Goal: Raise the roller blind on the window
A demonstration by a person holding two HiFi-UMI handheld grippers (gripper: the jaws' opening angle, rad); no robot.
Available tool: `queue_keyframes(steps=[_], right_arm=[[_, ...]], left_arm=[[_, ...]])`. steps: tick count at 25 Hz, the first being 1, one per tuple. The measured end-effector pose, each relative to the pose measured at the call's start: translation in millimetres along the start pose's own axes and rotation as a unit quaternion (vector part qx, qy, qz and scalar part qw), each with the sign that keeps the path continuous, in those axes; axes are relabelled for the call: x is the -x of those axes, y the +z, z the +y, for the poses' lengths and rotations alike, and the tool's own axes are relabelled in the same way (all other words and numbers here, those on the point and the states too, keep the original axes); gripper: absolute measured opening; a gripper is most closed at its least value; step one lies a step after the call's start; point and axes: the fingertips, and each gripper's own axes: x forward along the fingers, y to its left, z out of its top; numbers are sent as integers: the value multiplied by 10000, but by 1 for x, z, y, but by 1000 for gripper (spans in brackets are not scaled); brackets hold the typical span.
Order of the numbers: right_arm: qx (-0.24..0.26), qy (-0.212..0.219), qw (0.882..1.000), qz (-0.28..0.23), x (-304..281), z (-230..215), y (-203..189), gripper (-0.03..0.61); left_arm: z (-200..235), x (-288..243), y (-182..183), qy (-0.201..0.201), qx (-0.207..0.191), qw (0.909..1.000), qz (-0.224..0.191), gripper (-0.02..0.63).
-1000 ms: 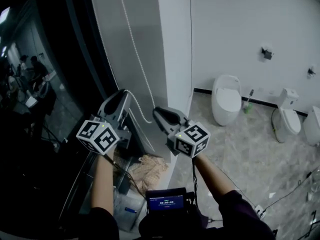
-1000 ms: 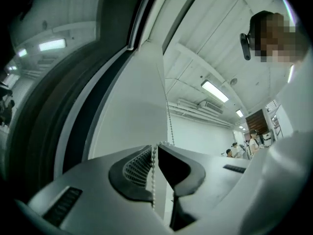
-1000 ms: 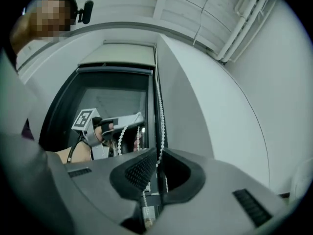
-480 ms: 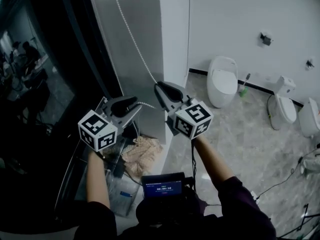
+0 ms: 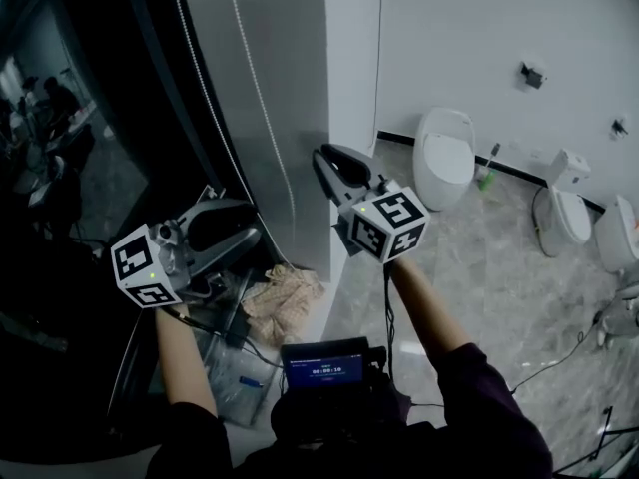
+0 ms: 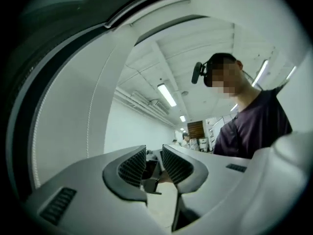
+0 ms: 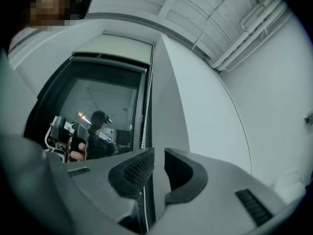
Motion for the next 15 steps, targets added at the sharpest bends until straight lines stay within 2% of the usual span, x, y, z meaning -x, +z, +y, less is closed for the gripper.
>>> queue_keyframes(steps=[3, 7, 8, 12, 15], right_arm=[[-225, 220, 9994, -157, 3, 11, 5, 46], [10, 478, 9976, -493, 0, 33, 20, 37], [76, 539, 9972, -522, -1, 38, 22, 8], [221, 726, 9958, -508, -2, 55, 30, 8], [269, 786, 9953, -489, -1, 61, 34, 8]], left_arm=[[25, 3, -2, 945, -273, 9949, 211, 64], [66, 1, -10, 1986, -303, 9794, 187, 12], [72, -1, -13, 2177, -349, 9752, 200, 11], [86, -6, -14, 2729, -582, 9602, 91, 11], [85, -11, -5, 2831, -623, 9570, -115, 11]])
